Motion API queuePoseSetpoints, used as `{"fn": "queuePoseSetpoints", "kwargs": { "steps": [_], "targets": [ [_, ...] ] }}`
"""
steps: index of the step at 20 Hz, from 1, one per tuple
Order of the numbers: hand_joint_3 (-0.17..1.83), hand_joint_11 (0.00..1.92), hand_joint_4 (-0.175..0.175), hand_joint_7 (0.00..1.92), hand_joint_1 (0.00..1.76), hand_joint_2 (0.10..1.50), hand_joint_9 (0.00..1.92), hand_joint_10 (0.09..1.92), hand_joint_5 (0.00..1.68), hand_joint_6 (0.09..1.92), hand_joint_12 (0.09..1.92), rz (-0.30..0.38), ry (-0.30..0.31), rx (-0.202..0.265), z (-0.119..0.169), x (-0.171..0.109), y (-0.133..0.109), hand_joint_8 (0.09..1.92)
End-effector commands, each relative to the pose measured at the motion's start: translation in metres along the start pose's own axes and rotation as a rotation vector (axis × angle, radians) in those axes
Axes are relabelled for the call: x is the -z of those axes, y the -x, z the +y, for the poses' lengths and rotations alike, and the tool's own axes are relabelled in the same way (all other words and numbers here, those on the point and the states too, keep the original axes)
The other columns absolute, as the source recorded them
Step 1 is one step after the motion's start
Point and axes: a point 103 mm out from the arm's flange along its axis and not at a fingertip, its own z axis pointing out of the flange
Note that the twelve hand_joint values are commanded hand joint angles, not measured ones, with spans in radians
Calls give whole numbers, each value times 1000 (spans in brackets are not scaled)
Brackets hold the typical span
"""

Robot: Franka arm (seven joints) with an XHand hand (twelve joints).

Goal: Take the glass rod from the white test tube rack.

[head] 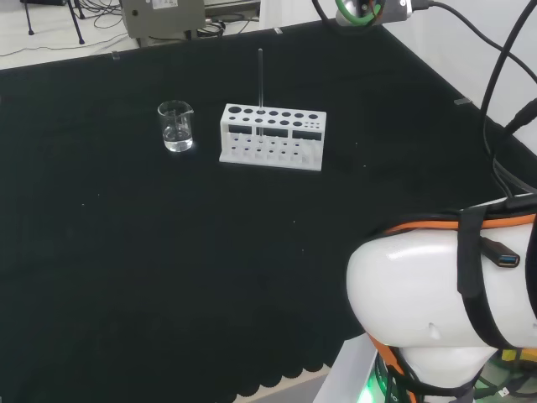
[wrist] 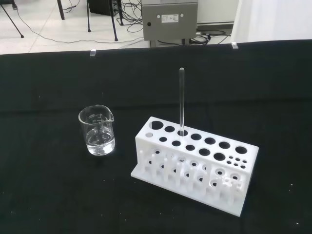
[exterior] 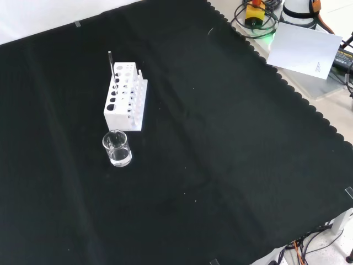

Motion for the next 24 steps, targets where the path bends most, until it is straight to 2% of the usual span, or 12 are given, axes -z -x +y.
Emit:
{"fn": "queuePoseSetpoints", "kwargs": {
  "steps": [1,3,5,7,10,16,24],
  "targets": [
    [-40,497,-136,244,725,1074,401,930,216,270,1165,-7,8,-4,0,0,1,828],
    [-53,277,-129,113,613,1068,303,848,134,130,1336,-10,-1,-16,2,-2,3,810],
    [-61,226,-127,80,588,1069,280,829,126,87,1376,-15,-10,-24,4,-3,4,812],
    [-65,214,-127,73,582,1070,275,825,127,87,1385,-21,-12,-29,6,-4,7,814],
    [-68,211,-127,72,581,1071,274,824,131,87,1388,-43,-12,-33,10,-5,-4,815],
    [-72,242,-128,102,581,1076,315,830,143,87,1389,-50,12,-14,17,-10,6,823],
    [-81,300,-131,158,584,1083,377,819,169,87,1377,-35,8,-6,45,-23,-5,829]
  ]
}}
